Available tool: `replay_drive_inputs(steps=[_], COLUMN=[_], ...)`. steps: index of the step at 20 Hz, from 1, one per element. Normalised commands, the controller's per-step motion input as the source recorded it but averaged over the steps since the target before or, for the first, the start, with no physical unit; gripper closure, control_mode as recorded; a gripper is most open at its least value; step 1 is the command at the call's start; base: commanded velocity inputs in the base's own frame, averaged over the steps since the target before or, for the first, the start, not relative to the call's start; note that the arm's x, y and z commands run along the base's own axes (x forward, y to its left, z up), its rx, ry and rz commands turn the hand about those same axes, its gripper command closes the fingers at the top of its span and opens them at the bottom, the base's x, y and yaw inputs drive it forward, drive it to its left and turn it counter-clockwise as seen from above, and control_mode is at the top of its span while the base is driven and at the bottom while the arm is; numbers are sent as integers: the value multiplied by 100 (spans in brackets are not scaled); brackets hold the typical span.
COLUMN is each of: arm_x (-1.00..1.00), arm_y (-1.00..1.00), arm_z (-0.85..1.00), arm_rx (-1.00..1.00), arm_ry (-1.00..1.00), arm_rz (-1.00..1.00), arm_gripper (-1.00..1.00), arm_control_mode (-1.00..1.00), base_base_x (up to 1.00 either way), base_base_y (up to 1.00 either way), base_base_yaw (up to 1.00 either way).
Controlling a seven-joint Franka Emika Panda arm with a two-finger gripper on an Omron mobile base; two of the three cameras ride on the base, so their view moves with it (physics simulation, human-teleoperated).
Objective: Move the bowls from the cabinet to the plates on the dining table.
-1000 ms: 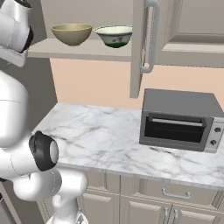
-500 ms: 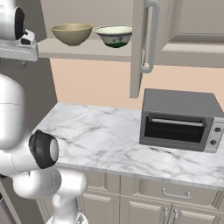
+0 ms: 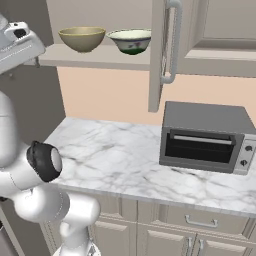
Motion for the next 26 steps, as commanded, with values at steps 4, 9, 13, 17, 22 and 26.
replay_drive_inputs(steps=[4,9,13,17,22,26], arm_x=[-6,0,2,19,25,35], arm_y=[-79,-98,-56,-8,0,0], arm_z=[0,-19,-30,-12,-1,4], arm_rx=[-6,3,0,-12,-18,-11], arm_ry=[-24,-20,-16,-12,-11,-8], arm_rz=[26,30,32,20,13,7], arm_gripper=[-100,-100,-100,-100,-100,-100], arm_control_mode=[-100,-100,-100,-100,-100,-100], base_base_x=[0,0,0,0,0,0], base_base_y=[0,0,0,0,0,0], base_base_yaw=[0,0,0,0,0,0])
